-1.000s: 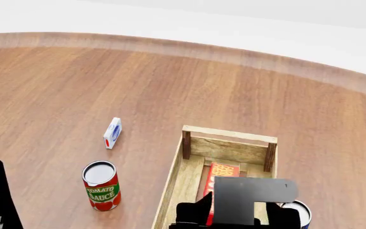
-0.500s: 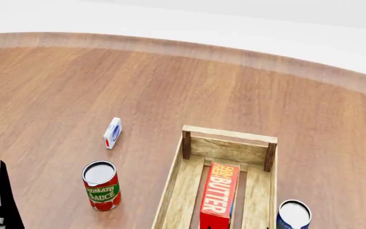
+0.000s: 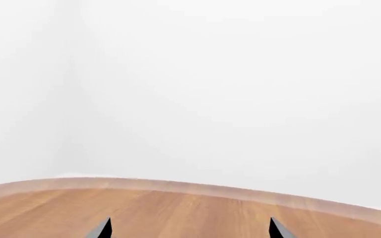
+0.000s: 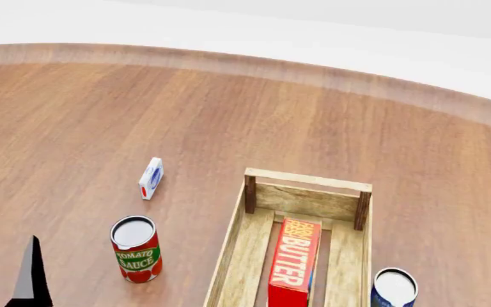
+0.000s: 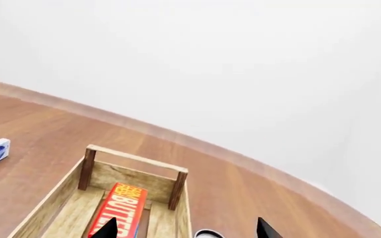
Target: Pick up the butter and put it in the tray.
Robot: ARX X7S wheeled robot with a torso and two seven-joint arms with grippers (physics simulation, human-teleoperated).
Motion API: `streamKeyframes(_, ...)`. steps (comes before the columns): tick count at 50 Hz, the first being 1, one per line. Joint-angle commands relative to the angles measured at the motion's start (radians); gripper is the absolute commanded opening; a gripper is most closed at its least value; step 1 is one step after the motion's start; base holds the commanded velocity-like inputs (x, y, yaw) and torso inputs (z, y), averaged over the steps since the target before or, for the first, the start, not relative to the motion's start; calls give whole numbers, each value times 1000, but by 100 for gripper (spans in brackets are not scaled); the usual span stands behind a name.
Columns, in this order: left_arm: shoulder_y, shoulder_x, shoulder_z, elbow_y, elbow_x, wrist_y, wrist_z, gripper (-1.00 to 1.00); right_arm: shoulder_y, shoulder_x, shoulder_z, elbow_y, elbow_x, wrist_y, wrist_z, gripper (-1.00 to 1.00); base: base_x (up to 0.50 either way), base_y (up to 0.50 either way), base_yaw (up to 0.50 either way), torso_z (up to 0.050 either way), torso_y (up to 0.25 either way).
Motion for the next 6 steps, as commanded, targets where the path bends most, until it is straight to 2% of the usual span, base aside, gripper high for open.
streamKeyframes(1,65,12,136,-30,150,52,26,100,-60,-3,45,-21,-65,29,-21,100,0,0,0,0,0)
streamKeyframes(6,108,14,183,-63,203,101,34,100,-73,-10,41,-19,-74,29,-37,100,0,0,0,0,0)
